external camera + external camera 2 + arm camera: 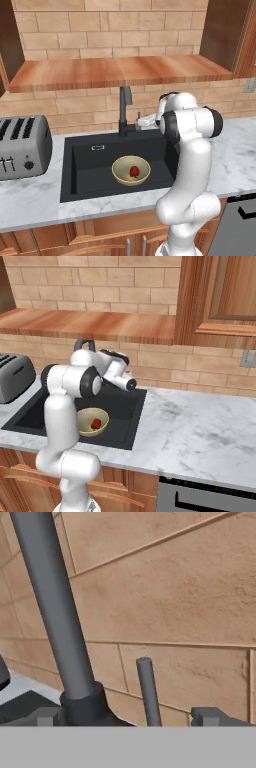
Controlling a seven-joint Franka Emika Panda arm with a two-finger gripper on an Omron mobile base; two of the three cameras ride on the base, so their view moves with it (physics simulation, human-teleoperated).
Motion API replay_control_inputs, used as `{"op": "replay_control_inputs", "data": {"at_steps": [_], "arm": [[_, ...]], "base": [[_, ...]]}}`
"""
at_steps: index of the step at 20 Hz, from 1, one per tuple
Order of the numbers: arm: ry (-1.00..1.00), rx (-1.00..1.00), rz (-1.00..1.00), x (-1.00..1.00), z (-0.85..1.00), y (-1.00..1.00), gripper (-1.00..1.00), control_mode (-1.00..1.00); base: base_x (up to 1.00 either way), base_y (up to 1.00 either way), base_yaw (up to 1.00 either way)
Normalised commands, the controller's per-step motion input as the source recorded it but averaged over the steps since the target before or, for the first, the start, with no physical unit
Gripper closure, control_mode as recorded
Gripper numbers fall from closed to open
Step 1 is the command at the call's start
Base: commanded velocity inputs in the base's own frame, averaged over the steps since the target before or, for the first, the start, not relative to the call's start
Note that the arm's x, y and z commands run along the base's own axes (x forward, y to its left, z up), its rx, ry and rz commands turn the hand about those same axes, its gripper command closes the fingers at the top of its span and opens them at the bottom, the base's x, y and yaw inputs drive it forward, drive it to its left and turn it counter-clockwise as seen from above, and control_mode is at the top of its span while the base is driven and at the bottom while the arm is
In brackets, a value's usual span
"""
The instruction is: Pick the bell pepper from the cabinet and place it in the bowl. Then pick the bowl and place it in the sink. Then turn on the sink facuet.
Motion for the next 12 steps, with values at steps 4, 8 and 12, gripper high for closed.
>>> {"op": "replay_control_inputs", "data": {"at_steps": [4, 8, 12], "arm": [[0.00, 0.00, 0.00, 0.42, -0.09, 0.01, -1.00, -1.00], [0.00, 0.00, 0.00, 0.41, -0.18, 0.10, -1.00, -1.00], [0.00, 0.00, -0.01, 0.32, -0.26, 0.13, -1.00, -1.00]], "base": [[0.00, 0.00, 0.00], [0.00, 0.00, 0.00], [0.00, 0.00, 0.00]]}}
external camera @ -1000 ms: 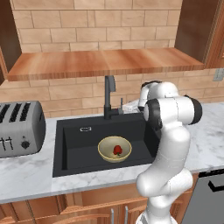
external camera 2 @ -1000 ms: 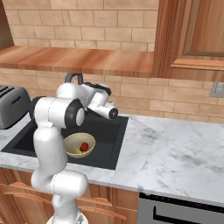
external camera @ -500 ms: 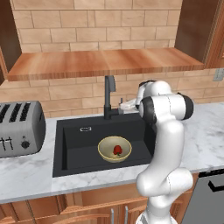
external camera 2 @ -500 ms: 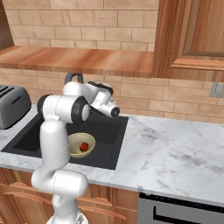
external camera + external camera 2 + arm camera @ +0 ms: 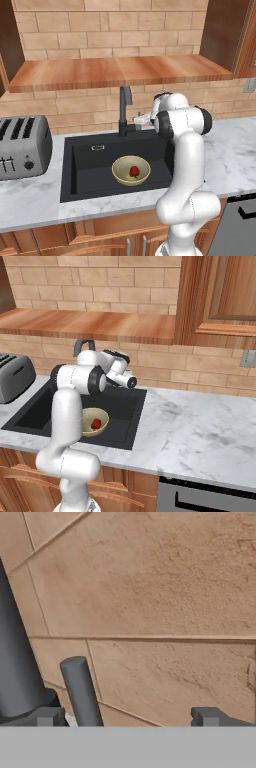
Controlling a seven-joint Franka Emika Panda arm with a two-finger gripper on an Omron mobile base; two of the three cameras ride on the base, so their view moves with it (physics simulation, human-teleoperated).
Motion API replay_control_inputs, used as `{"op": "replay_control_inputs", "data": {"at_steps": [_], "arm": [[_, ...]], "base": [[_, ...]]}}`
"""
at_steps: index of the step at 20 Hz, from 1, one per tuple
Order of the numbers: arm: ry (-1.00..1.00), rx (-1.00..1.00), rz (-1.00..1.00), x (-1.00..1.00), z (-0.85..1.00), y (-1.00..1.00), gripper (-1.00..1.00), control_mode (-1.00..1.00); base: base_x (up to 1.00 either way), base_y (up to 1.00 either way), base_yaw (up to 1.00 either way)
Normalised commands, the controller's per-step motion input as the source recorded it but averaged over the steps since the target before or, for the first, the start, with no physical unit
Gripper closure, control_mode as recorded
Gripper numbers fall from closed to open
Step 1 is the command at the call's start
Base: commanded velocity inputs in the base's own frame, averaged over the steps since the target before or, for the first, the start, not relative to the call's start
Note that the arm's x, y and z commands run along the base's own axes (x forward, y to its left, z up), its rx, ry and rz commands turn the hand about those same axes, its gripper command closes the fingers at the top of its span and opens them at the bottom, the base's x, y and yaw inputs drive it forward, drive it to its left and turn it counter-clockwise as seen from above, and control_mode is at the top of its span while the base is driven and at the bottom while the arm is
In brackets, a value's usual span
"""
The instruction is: Pick the bell pepper from the cabinet and place it in the bowl. Then pick the bowl and place it in the sink. Then turn on the sink facuet.
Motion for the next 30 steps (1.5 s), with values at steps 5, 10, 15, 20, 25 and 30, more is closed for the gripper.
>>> {"op": "replay_control_inputs", "data": {"at_steps": [5, 10, 15, 20, 25, 30], "arm": [[0.00, 0.00, -0.01, 0.31, -0.19, 0.06, -1.00, -1.00], [0.02, 0.00, -0.03, 0.30, -0.01, 0.00, -1.00, -1.00], [0.09, 0.04, -0.05, 0.08, 0.00, -0.10, 1.00, -1.00], [0.13, 0.12, -0.06, 0.00, 0.00, -0.51, 1.00, -1.00], [0.11, 0.15, -0.04, -0.01, 0.00, -0.73, 1.00, -1.00], [0.08, 0.18, -0.02, -0.09, 0.00, -0.88, 1.00, -1.00]], "base": [[0.00, 0.00, 0.00], [0.00, 0.00, 0.00], [0.00, 0.00, 0.00], [0.00, 0.00, 0.00], [0.00, 0.00, 0.00], [0.00, 0.00, 0.00]]}}
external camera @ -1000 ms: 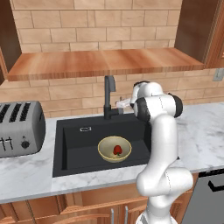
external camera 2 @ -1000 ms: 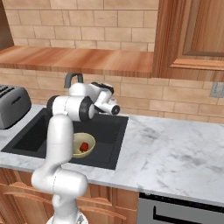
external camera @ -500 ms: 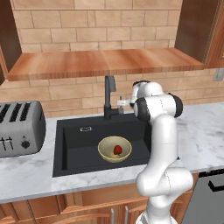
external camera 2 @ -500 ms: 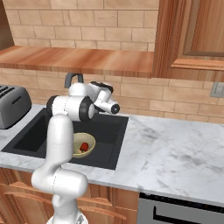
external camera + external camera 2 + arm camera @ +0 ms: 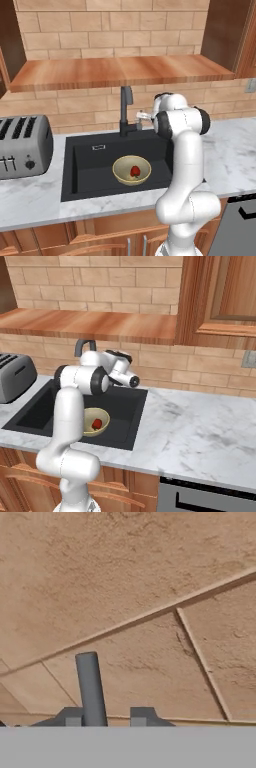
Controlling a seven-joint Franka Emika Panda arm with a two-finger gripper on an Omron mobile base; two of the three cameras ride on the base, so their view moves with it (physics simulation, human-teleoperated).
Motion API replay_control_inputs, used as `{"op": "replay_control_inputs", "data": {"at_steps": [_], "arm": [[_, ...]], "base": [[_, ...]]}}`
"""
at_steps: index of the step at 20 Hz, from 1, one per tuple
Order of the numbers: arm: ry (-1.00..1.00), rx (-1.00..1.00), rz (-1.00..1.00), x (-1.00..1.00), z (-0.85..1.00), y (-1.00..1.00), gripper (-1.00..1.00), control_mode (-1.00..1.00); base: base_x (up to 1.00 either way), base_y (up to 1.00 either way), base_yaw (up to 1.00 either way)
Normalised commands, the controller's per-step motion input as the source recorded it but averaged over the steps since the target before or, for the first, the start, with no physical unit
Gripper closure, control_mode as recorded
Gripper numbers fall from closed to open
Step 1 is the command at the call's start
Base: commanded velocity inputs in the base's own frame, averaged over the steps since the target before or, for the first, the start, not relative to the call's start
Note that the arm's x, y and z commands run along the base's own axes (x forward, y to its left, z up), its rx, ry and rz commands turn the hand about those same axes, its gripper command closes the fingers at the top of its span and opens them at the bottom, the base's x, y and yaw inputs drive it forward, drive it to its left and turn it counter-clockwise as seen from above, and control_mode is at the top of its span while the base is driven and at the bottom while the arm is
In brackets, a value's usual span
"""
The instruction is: Pick the bell pepper from the cabinet and place it in the bowl. Then pick the bowl and place it in the sink. Then turn on the sink facuet.
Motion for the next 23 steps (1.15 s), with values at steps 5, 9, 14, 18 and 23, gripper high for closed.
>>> {"op": "replay_control_inputs", "data": {"at_steps": [5, 9, 14, 18, 23], "arm": [[0.06, 0.19, 0.00, -0.15, 0.00, -0.91, 1.00, -1.00], [0.05, 0.17, 0.00, -0.19, 0.00, -0.82, 1.00, -1.00], [0.04, 0.14, 0.00, -0.23, 0.00, -0.65, 1.00, -1.00], [0.02, 0.08, -0.01, -0.08, 0.00, -0.21, 1.00, -1.00], [0.00, 0.00, 0.00, 0.00, 0.00, 0.00, 1.00, -1.00]], "base": [[0.00, 0.00, 0.00], [0.00, 0.00, 0.00], [0.00, 0.00, 0.00], [0.00, 0.00, 0.00], [0.00, 0.00, 0.00]]}}
